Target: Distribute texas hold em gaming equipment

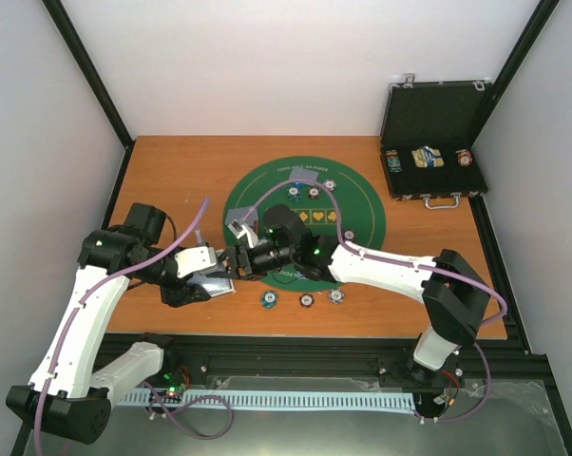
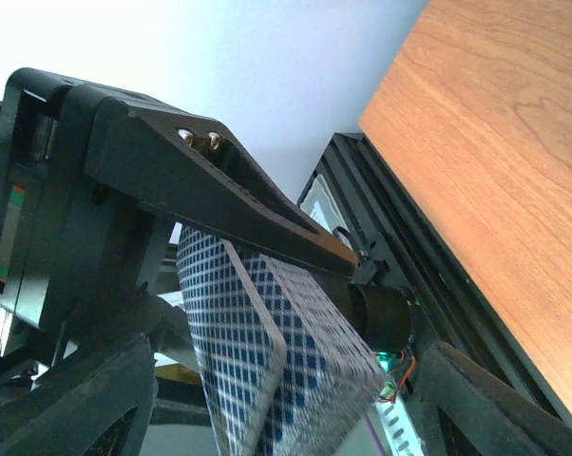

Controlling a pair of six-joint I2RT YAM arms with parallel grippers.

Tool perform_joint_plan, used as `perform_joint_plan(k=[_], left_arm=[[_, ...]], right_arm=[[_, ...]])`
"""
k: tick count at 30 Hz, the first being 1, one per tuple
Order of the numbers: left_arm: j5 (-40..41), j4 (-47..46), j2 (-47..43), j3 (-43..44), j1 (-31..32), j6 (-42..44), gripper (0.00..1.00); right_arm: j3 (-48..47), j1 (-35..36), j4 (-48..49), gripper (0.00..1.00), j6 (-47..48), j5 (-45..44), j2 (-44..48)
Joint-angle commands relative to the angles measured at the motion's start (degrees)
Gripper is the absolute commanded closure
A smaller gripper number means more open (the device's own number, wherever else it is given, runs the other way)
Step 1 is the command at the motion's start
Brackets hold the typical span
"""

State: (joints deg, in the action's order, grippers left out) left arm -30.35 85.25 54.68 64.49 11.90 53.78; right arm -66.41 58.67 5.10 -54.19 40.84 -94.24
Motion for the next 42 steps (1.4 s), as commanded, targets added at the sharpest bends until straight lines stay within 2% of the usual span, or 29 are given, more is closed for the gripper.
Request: perform_joint_plan(k=[1,12,19,22,29,31,33,35,39,42], left_arm=[[-2.12,-0.49,-0.35,1.23,-0.04,-0.52,0.88],[-2.87,-0.27,0.37,2.42,-0.04,-0.67,0.88],[-2.68,-0.19,-0.07,1.98,-0.04,-0.55,0.88],[-2.75,-0.34,-0.19,1.91,-0.04,-0.54,0.88],[-3.07,-0.34,-0.25,2.37,-0.04,-0.95,0.89],[-2.75,-0.26,-0.27,2.35,-0.03,-0.83,0.89],[-2.76,-0.26,-0.25,2.36,-0.04,-0.74,0.89],[-3.06,-0.26,-0.23,2.4,-0.04,-0.78,0.89],[-3.51,-0.33,-0.14,2.4,-0.02,-0.89,0.89],[-3.87,-0.14,-0.39,2.31,-0.04,-0.78,0.88]], right_arm=[[-1.7,1.3,5.61,0.25,-2.39,1.94,-2.35],[-1.11,1.24,7.73,0.28,-4.16,3.92,-5.49],[5.71,-1.12,9.8,0.37,-4.39,4.45,-2.09],[6.84,-1.95,8.64,0.43,-3.84,4.32,-0.74],[7.17,-2.85,5.42,0.5,-2.44,3.75,1.38],[7.17,-2.87,5.4,0.48,-2.19,3.89,1.8],[7.3,-2.67,7.69,0.34,-3.07,4.94,1.9],[6.39,-1.88,9.26,0.27,-3.24,6.05,1.44],[3.16,0.36,10.66,0.25,-3.49,7.97,-1.41],[3.04,0.48,15.61,0.25,-6.52,9.28,-3.37]])
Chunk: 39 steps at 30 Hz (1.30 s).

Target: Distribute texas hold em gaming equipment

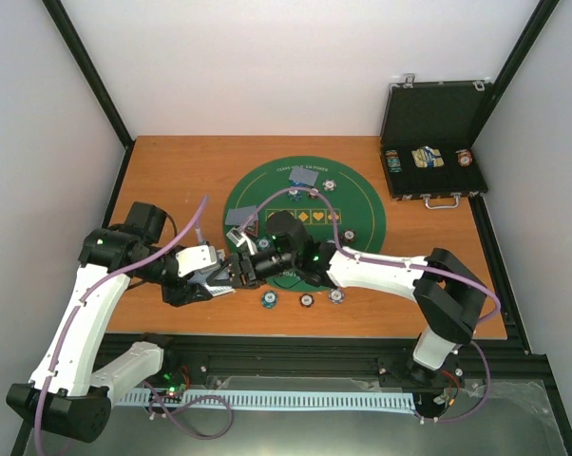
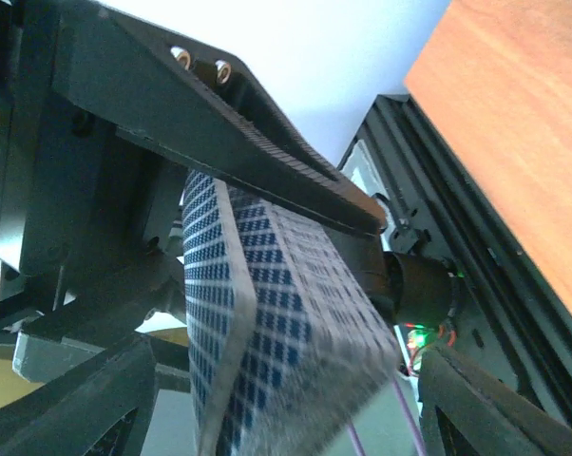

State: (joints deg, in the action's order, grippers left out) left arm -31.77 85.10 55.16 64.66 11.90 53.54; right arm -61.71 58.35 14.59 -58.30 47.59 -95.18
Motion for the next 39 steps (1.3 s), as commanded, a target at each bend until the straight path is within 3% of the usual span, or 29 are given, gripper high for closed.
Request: perform_joint_plan(k=[1,13,24,30,39], left_arm=[[-2.45,0.0,-0.94,2.13,0.0,-0.41,0.89],[-3.37,0.76,-1.36,3.84,-0.04,0.04,0.89],[-3.3,0.86,-1.32,3.91,-0.04,0.08,0.89],[-3.0,0.79,-1.42,3.74,-0.03,0.16,0.89],[-2.48,0.44,-1.54,3.06,-0.03,0.17,0.89]], right_arm=[[-1.84,0.8,7.58,0.26,-3.19,2.87,-2.94],[0.41,-1.73,5.62,0.4,-3.47,1.88,-5.61],[4.08,-4.06,-0.65,0.62,0.92,-0.09,-1.6],[3.56,-5.05,-5.23,0.67,3.47,-1.02,1.24],[2.65,-5.87,-11.32,0.91,6.27,-2.77,4.49]])
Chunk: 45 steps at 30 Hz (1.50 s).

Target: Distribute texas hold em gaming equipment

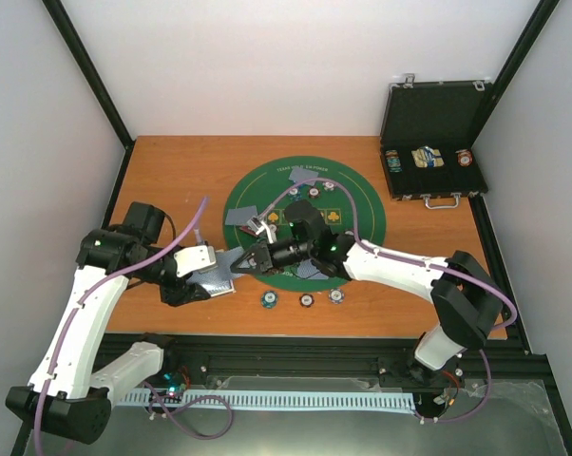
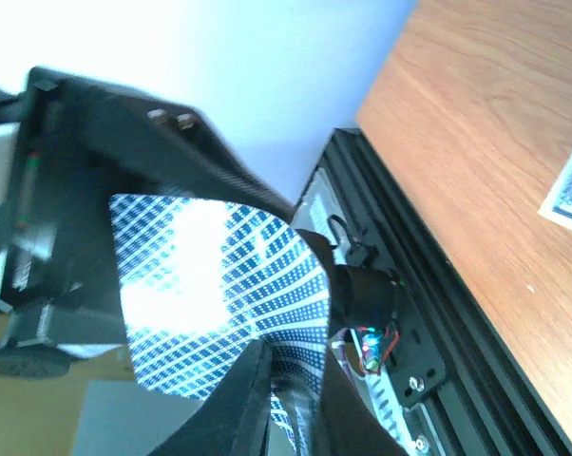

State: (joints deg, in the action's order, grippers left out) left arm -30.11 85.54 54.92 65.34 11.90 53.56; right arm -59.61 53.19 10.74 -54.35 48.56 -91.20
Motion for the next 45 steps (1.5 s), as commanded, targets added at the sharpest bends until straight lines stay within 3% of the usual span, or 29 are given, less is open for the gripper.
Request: perform_joint_plan(k=[1,9,16,19,23,34,40,45], left_arm=[[-4.1,-0.01,-1.26,2.38,0.01,0.14,0.89],[-3.6,0.05,-1.33,2.09,-0.04,0.12,0.89],[-3.43,0.16,-1.26,1.95,-0.03,0.08,0.89],[-3.42,0.2,-1.13,1.98,-0.04,-0.2,0.89],[-3.29,0.33,-0.91,2.31,-0.04,-0.51,0.89],[-3.03,0.7,-1.16,1.81,-0.04,-0.35,0.89],[-2.58,0.59,-0.89,1.1,0.01,0.24,0.89],[-2.71,0.27,-0.9,0.87,-0.04,0.19,0.89]], right_arm=[[0.45,-0.76,-7.98,0.93,2.56,-3.81,0.68],[-1.34,-4.32,-14.24,0.97,6.51,-4.08,2.92],[-9.3,-18.43,-24.77,0.97,15.36,-0.76,-0.34],[-16.21,-24.72,-30.22,0.97,20.65,-1.56,-6.24],[-28.84,-31.04,-38.63,0.97,27.69,-9.64,-17.11],[-73.33,-36.15,-52.58,0.97,30.84,-11.95,-52.36],[-79.92,-37.32,-49.99,0.94,26.89,-10.63,-59.3],[-80.85,-37.59,-49.26,0.83,26.63,-11.24,-60.61]])
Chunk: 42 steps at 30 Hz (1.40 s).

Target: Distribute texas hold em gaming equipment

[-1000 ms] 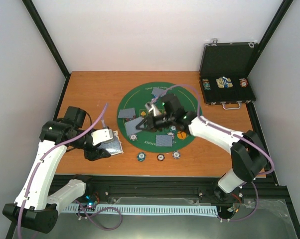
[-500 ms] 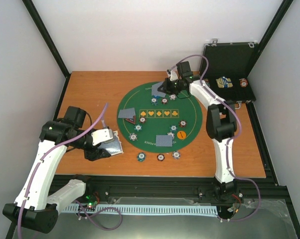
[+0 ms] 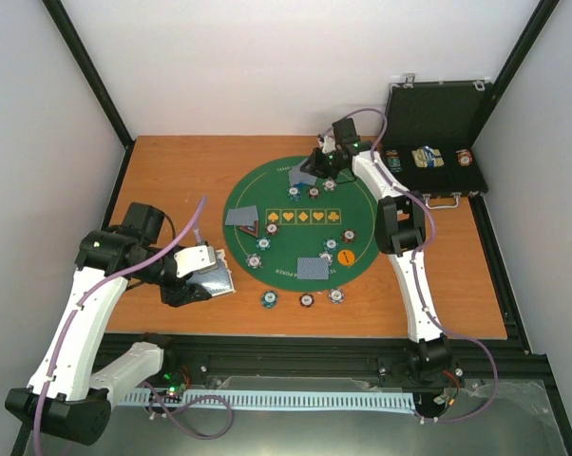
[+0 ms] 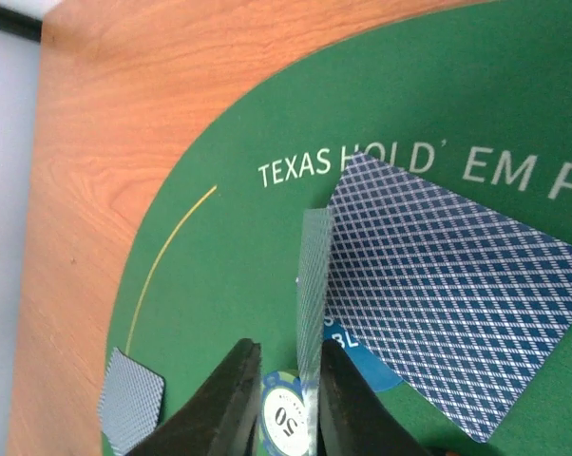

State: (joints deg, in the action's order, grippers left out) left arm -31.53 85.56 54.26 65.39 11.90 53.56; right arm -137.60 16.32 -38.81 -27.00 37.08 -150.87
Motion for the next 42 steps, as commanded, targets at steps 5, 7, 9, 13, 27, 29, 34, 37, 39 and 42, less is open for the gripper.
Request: perform_joint_plan(k=[5,7,9,13,27,29,34,37,39,42], left_arm=[[-1.37,0.31,-0.29,0.86,-0.04,-0.27,0.89],[-1.28,0.31,-0.29,0.88,0.05,-0.38,0.89],[-1.29,0.23,-0.28,0.88,-0.03,-0.55,0.88],[-1.27,0.18,-0.53,0.65,-0.06,-0.89,0.89],[-2.24,0.38,-1.35,0.7,-0.04,-2.46,0.89],[-2.2,0.44,-1.51,0.76,-0.04,-2.56,0.89],[-2.35,0.84,-1.54,1.21,-0.04,-2.63,0.89],[-2.54,0.67,-1.54,1.39,-0.04,-2.82,0.88],[-2.42,0.74,-1.45,1.41,-0.03,-2.9,0.89],[-2.19,0.96,-1.62,1.41,-0.04,-2.86,0.89]], right_arm=[[-4.06,-1.87,-2.25,0.63,0.12,-1.67,-0.38],[-4.04,-2.16,-4.58,0.58,1.48,-4.11,1.37],[-3.02,-2.24,-6.6,0.54,2.89,-5.45,4.04],[4.05,-3.48,-7.19,0.51,5.28,-8.25,11.57],[61.61,6.7,17.24,0.14,-2.01,2.59,56.8],[70.28,10.98,22.53,0.11,-5.09,3.1,62.67],[82.9,22.1,34.12,0.1,-14.57,3.84,73.12],[86.87,27.77,40.45,0.1,-19.28,3.45,76.35],[87.52,30.8,42.3,0.1,-20.99,2.55,76.83],[87.1,34.6,44.46,0.1,-22.61,1.55,75.61]])
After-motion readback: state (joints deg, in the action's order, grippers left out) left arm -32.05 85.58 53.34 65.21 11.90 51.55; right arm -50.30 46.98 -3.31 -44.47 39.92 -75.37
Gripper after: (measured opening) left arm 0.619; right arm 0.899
